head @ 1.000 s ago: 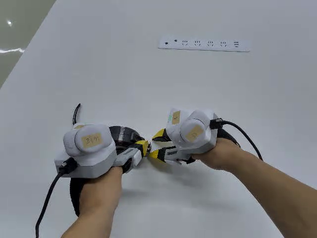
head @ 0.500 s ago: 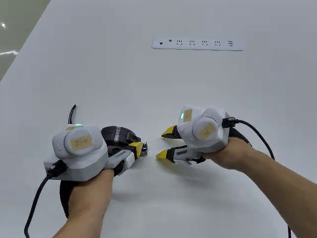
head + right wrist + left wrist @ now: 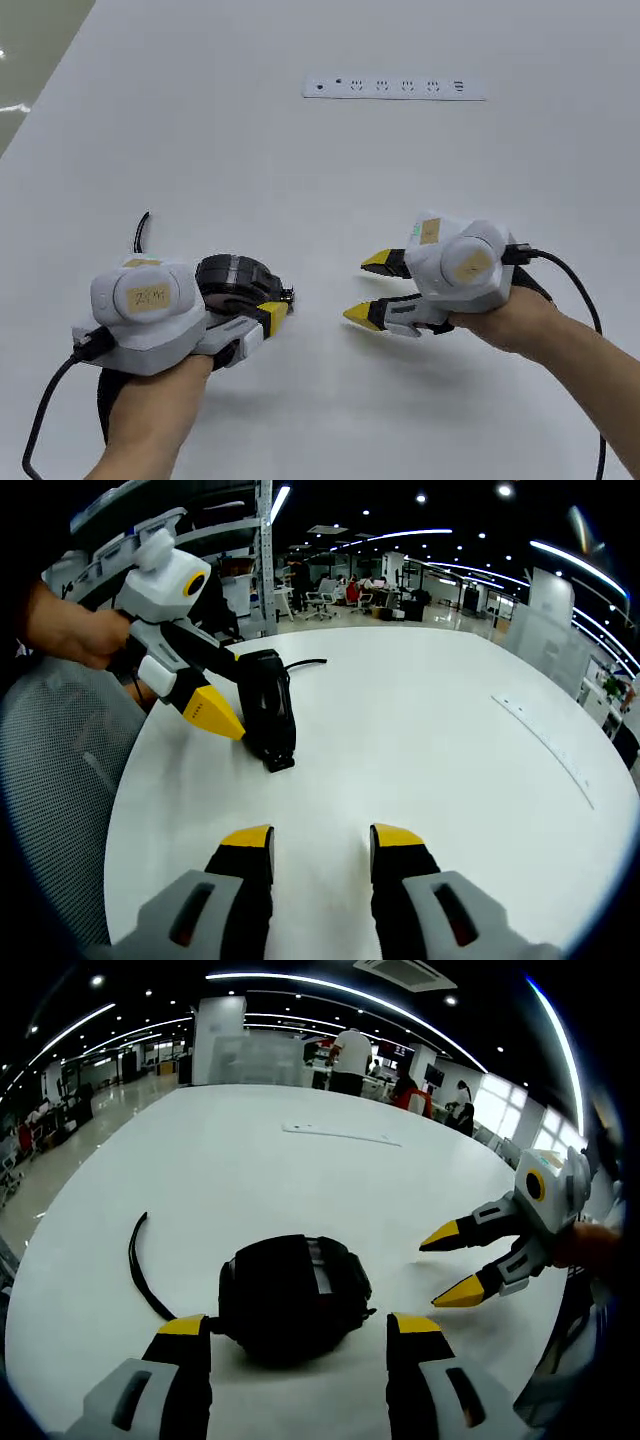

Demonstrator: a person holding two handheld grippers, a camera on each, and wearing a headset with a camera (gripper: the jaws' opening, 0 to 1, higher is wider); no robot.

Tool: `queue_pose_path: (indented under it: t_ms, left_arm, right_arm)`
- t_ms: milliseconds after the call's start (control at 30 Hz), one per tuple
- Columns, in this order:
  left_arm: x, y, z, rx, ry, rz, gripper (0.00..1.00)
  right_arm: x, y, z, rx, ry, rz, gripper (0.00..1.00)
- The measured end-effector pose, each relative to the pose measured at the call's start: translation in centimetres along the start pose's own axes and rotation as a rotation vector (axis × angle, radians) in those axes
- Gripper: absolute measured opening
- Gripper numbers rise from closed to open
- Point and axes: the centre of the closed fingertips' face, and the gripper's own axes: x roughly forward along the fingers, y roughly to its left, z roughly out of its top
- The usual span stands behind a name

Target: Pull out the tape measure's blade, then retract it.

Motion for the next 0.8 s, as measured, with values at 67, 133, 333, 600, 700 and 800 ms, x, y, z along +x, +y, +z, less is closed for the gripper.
queue_pose_path:
  t_ms: [67, 133, 333, 600, 700, 800]
  left_arm:
    - [-0.1, 0.1, -0.2, 0.022, 0.011, -0.008, 0.68]
    - [-0.1, 0.1, -0.3, 0.036, 0.018, -0.024, 0.68]
    - [-0.3, -0.1, -0.7, 0.073, 0.028, -0.078, 0.68]
    - [-0.9, 0.2, -1.2, 0.141, 0.034, -0.149, 0.68]
    - [-1.2, 0.3, -1.0, 0.167, 0.022, -0.173, 0.68]
    - [-1.3, 0.4, -0.8, 0.195, 0.014, -0.197, 0.69]
  right_arm:
    - [-0.6, -0.3, -0.3, 0.017, -0.007, -0.012, 0.39]
    - [-1.1, -0.5, -0.6, 0.025, -0.006, -0.026, 0.4]
    - [-2.5, -0.8, -1.6, 0.052, -0.008, -0.048, 0.43]
    - [-4.4, -1.0, -3.2, 0.094, -0.009, -0.076, 0.48]
    - [-5.2, -1.1, -3.7, 0.106, -0.013, -0.089, 0.5]
    - [-5.8, -1.1, -4.0, 0.118, -0.023, -0.1, 0.51]
